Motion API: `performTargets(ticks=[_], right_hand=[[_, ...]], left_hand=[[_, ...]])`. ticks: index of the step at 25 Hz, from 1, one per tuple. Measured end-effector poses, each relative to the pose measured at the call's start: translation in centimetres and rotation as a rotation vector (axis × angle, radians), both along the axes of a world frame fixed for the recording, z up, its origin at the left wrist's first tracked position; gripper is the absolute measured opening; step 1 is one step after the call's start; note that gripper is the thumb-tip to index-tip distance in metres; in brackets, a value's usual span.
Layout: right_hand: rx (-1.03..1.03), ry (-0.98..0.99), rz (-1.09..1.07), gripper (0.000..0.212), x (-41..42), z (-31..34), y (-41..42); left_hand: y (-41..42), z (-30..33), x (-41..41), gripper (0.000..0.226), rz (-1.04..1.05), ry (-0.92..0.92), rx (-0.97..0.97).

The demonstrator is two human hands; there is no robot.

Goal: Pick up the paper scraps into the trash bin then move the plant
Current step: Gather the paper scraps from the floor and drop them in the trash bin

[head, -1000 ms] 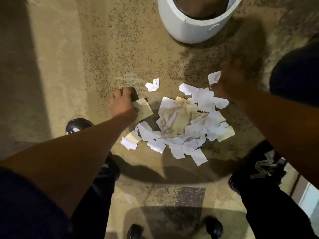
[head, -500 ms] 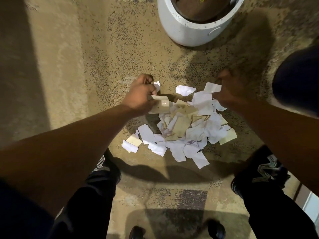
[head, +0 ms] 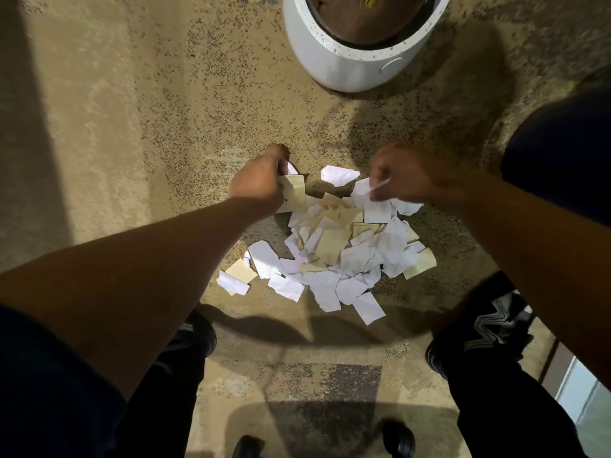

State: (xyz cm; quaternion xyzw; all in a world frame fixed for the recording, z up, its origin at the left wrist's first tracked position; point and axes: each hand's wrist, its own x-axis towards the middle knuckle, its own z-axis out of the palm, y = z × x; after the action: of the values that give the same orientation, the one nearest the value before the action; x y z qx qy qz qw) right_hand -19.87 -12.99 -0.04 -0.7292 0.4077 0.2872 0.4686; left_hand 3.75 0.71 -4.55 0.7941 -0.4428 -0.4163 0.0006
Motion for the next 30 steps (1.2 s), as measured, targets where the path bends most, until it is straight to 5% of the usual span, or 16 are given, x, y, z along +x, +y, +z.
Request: performTargets(ticks=[5,9,12,15,18,24,30], right_hand=[[-0.367,0.042,0.227,0.011,1.6,-2.8,3.4],[-0.376,0.026,0.141,0.022,1.3,-3.1,4.3],[-0.320,0.003,-0.004,0.037,0.4,-2.6,3.4],[-0.261,0.068,0.047,0.031,-0.1,-2.5,2.4],[-0.279,0.091,0.027,0.018,-0.9,-3.0,2.4],[-0.442,0.110,0.143,0.057,-1.4,-3.5,5.8],[-0.416,0.104,0.029,0.052,-1.4,-4.4,6.6]], left_hand=[[-0.7,-0.1,-0.2,0.038,-0.017,0.041,-0.002],[-1.1,0.4,-0.4,0.019,-0.152,0.027,-0.030],[-2.0,1.2,-0.9,0.015,-0.185,0.182,-0.150],[-3.4,1.3,-2.6,0.011,-0.364,0.315,-0.206],[-4.0,0.4,-4.9,0.014,-0.520,0.221,-0.169],[-4.0,-1.0,-7.5,0.022,-0.459,0.137,-0.148],[-2.8,-0.6,-6.7,0.030,-0.449,0.008,-0.147]])
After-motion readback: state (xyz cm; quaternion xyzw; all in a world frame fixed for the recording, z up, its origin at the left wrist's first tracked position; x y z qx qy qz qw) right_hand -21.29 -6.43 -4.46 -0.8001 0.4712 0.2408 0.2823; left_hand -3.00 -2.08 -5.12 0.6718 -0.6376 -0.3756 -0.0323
